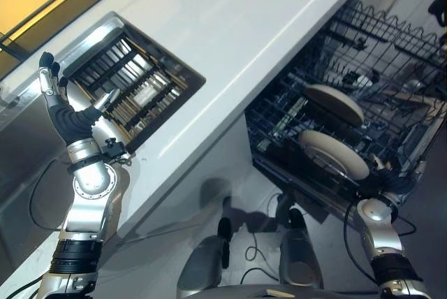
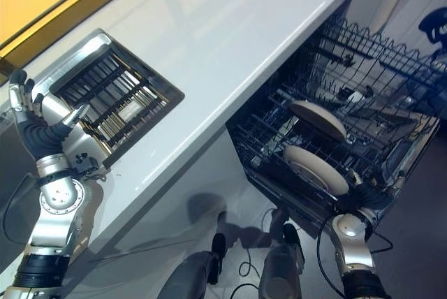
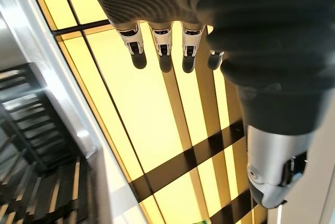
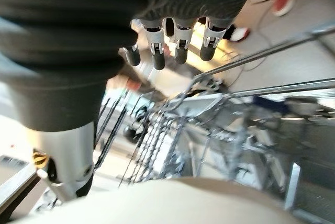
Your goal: Pick up plates and place into dishwasher.
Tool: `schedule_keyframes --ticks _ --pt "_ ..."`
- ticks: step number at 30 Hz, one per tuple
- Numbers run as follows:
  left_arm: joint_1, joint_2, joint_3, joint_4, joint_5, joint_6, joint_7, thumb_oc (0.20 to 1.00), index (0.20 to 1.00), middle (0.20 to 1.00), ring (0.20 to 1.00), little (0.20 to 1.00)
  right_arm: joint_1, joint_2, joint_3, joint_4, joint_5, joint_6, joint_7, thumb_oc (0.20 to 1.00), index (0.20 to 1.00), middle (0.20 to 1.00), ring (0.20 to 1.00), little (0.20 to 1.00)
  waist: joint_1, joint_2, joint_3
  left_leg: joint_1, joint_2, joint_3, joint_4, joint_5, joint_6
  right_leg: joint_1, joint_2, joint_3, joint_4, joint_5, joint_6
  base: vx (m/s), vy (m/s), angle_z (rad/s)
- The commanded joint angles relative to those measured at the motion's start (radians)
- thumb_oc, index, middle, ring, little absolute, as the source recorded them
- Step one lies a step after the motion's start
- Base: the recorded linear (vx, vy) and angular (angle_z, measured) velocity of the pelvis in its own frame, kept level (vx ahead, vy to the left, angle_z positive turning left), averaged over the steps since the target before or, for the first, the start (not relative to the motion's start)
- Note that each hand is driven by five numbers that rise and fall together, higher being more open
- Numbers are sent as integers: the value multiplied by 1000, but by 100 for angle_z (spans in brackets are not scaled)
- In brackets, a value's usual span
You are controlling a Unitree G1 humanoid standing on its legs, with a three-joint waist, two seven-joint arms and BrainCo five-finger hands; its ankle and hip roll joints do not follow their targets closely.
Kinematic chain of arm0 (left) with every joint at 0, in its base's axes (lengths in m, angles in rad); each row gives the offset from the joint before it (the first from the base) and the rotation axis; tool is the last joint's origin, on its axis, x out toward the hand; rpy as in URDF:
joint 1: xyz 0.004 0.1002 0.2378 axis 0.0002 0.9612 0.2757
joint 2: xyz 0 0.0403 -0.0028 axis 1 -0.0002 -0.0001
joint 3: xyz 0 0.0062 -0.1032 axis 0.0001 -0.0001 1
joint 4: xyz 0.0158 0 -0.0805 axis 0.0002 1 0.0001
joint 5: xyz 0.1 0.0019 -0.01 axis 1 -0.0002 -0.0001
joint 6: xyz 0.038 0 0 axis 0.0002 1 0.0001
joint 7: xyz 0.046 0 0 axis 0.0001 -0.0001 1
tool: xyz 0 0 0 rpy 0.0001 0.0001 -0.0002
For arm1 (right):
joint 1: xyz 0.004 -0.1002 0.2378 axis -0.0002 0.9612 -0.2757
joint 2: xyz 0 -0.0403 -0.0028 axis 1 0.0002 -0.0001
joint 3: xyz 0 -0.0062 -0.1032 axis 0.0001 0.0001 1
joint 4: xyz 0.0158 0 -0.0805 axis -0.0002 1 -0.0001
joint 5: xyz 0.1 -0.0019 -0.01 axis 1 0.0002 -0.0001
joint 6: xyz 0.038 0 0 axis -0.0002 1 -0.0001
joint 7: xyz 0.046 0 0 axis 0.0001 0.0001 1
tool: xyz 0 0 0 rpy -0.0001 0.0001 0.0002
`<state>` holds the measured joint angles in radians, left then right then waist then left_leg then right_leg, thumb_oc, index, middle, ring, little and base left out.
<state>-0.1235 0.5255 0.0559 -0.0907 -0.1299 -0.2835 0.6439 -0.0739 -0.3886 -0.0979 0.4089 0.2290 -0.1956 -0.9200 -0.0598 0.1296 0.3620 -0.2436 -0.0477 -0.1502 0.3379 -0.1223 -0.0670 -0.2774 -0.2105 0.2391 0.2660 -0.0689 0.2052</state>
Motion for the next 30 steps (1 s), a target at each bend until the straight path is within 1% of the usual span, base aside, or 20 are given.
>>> schedule_keyframes --ticks 1,4,6,7,9,10,12,15,16,17,18,20,22,25,28,30 --pt "-32 11 3 -7 61 -59 61 1000 1000 1000 1000 1000 -45 -32 22 -17 36 -96 -94 1000 1000 1000 1000 1000 23 -13 -18 -82 9 -48 123 -112 -49 -33 -85 -3 -3 70 53 -125 27 -12" --pt "-49 6 -27 -7 71 -66 96 1000 1000 1000 1000 1000 -75 -40 24 5 60 -129 -138 1000 1000 1000 1000 1000 27 10 9 -126 1 -43 147 -110 -51 -58 -93 -10 4 70 45 -104 26 -4" --pt "-59 3 -48 -9 71 -69 114 1000 1000 1000 1000 1000 -98 -50 20 10 62 -147 -186 1000 1000 1000 1000 1000 28 29 31 -148 -3 -41 158 -106 -53 -69 -98 -18 5 70 35 -76 24 -1" --pt "-60 4 -53 -12 70 -72 119 1000 1000 1000 1000 1000 -107 -55 16 7 56 -158 -226 1000 1000 1000 1000 1000 30 36 39 -154 -4 -41 159 -105 -53 -72 -101 -20 3 70 31 -29 17 -6" --pt "-61 5 -61 -14 68 -74 128 1000 1000 1000 1000 1000 -111 -55 6 6 44 -169 -260 1000 1000 1000 1000 1000 30 47 48 -163 -7 -43 166 -105 -56 -73 -103 -24 2 69 26 10 18 -13" --pt "-61 5 -63 -14 67 -74 131 1000 1000 1000 1000 1000 -112 -57 1 8 51 -174 -268 1000 1000 1000 1000 1000 30 51 51 -165 -8 -43 169 -106 -57 -74 -104 -25 2 68 24 30 41 -10" --pt "-62 -3 -66 -9 63 -80 136 1000 1000 1000 1000 1000 -119 -57 -7 20 86 -184 -216 1000 1000 1000 1000 1000 28 63 60 -170 -11 -42 171 -105 -57 -79 -106 -27 6 64 17 37 52 -3" --pt "-57 -7 -71 -32 56 -74 138 1000 1000 1000 1000 1000 -132 -49 18 28 213 -181 22 1000 1000 1000 1000 1000 28 78 74 -172 -19 -45 162 -98 -53 -78 -106 -23 -3 64 2 44 40 0" --pt "-56 -8 -69 -43 58 -71 135 1000 1000 1000 1000 1000 -139 -43 37 27 293 -198 158 1000 1000 1000 1000 1000 30 80 81 -173 -21 -50 158 -94 -53 -78 -104 -22 -9 66 -4 0 0 0" --pt "-55 -8 -68 -47 60 -70 136 1000 1000 1000 1000 1000 -141 -41 44 31 341 -201 223 1000 1000 1000 1000 1000 30 80 85 -174 -22 -52 156 -93 -53 -78 -103 -22 -10 66 -7 15 -20 -4" --pt "-54 -4 -68 -56 64 -71 136 1000 1000 1000 1000 1000 -139 -26 78 32 417 -200 392 1000 1000 1000 1000 1000 34 79 96 -176 -24 -58 151 -88 -51 -79 -100 -22 -13 67 -14 7 -35 -8" --pt "-66 -1 -67 -58 72 -63 140 1000 1000 1000 1000 1000 -147 -25 123 36 549 -199 606 1000 1000 1000 1000 1000 37 71 109 -178 -25 -67 143 -79 -52 -78 -97 -29 -20 71 -22 18 -55 -12" --pt "-88 8 -70 -48 77 -48 151 1000 1000 1000 1000 1000 -154 -19 160 47 629 -191 803 1000 1000 1000 1000 1000 40 61 121 -182 -22 -73 137 -71 -51 -82 -91 -38 -18 71 -31 28 -49 -13" --pt "-116 8 -75 -38 81 -23 156 1000 1000 1000 1000 1000 -177 -14 193 50 626 -212 912 1000 1000 1000 1000 1000 47 50 131 -186 -22 -81 131 -62 -51 -83 -83 -50 -16 70 -40 29 -24 -4" --pt "-133 6 -78 -30 82 -8 160 1000 1000 1000 1000 1000 -217 -13 219 15 592 -199 958 1000 1000 1000 1000 1000 62 39 131 -191 -29 -91 131 -55 -47 -80 -80 -64 -16 71 -47 48 7 7" --pt "-137 3 -76 -23 85 -6 163 1000 1000 1000 1000 1000 -239 -12 233 -13 569 -189 959 1000 1000 1000 1000 1000 74 32 126 -189 -31 -96 128 -52 -46 -75 -81 -75 -19 73 -50 67 33 10"
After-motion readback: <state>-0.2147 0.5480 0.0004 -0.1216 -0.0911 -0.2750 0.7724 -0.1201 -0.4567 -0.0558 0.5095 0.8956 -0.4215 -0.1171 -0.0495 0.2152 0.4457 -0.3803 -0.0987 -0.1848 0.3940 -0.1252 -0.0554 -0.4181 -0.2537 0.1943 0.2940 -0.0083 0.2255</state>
